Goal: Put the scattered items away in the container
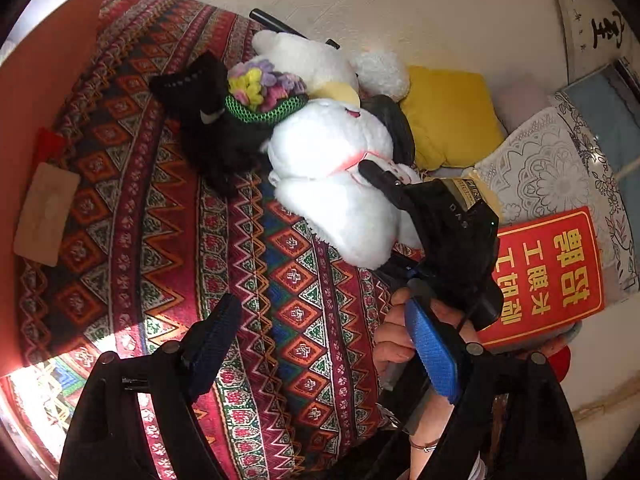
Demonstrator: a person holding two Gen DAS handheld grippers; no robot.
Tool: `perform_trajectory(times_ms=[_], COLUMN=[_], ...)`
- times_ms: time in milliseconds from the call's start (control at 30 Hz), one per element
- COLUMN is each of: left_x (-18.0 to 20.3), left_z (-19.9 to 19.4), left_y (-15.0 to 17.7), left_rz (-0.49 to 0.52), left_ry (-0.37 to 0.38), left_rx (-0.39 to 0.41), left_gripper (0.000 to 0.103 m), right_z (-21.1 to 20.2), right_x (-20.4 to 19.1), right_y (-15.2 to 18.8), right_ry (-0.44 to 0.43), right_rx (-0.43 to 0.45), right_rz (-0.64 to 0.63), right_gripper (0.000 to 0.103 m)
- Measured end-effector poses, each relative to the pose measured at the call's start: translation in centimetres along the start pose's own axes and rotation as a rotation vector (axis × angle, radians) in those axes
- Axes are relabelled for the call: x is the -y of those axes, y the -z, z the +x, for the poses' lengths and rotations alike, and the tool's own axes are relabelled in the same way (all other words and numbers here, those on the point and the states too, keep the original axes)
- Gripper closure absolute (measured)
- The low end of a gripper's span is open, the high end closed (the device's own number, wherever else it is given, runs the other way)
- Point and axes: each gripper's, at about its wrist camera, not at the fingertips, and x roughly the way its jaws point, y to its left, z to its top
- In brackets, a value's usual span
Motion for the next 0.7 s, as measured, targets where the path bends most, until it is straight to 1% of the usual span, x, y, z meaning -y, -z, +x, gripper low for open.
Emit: perform_trajectory(times_ms=[67,100,133,233,300,367,400,433,500,533,567,633,700], left_x=[-0.3,-0.3,-0.3,-0.2,-0.1,-0.1,-0.2,-0.3,-0.5,-0.7,-0.9,-1.8,-3.4], left_z=[-0.5,-1.0,-1.7,-3.9,-5.5,-7.5,-8.8,-10.2,-13.1,-14.6,-16.2,-19.6,-23.2], left_y=[-0.2,-0.3,-0.5,-1.1,-1.4,-1.7,-1.7,-1.8,-1.9,-2.0,-2.0,-2.0,-2.0], left_rz=[-0.030,-0.044,-0.053,-0.057,-0.061,-0.071,-0.079,-0.089,-0.087,-0.082,-0.080,-0.080,-0.080], left_ry=[0.042,0.064,0.085,0.138,0.176,0.236,0.279,0.314,0.354,0.360,0.350,0.311,0.291], left_rx=[0.014,0.029,0.048,0.110,0.149,0.185,0.207,0.231,0.284,0.312,0.342,0.425,0.510], left_gripper=[0.020,0.019,0.020,0.019,0.019,0.018,0.013,0.013,0.013,0.012,0.005,0.005,0.005], right_z=[-0.8,-1.3,-1.8,-3.3,-3.8,-4.1,-4.2,-4.2,-3.5,-2.7,-1.7,0.3,2.2], right_x=[0.0,0.0,0.0,-0.6,-2.8,-5.7,-7.1,-8.3,-10.3,-11.2,-12.1,-14.4,-17.3], right_y=[-0.3,-0.2,-0.1,0.8,1.7,2.7,3.4,4.1,5.5,6.1,6.9,8.6,10.4], right_ry=[-0.028,-0.058,-0.104,-0.280,-0.411,-0.521,-0.563,-0.588,-0.622,-0.632,-0.639,-0.668,-0.700], right_rx=[0.011,0.009,0.001,-0.043,-0.076,-0.112,-0.129,-0.140,-0.191,-0.225,-0.258,-0.311,-0.357], right_rz=[0.018,0.036,0.058,0.101,0.079,0.019,-0.014,-0.039,-0.061,-0.059,-0.058,-0.058,-0.070], right_gripper=[0.041,0.041,0.041,0.041,0.041,0.041,0.041,0.041,0.041,0.041,0.041,0.041,0.041])
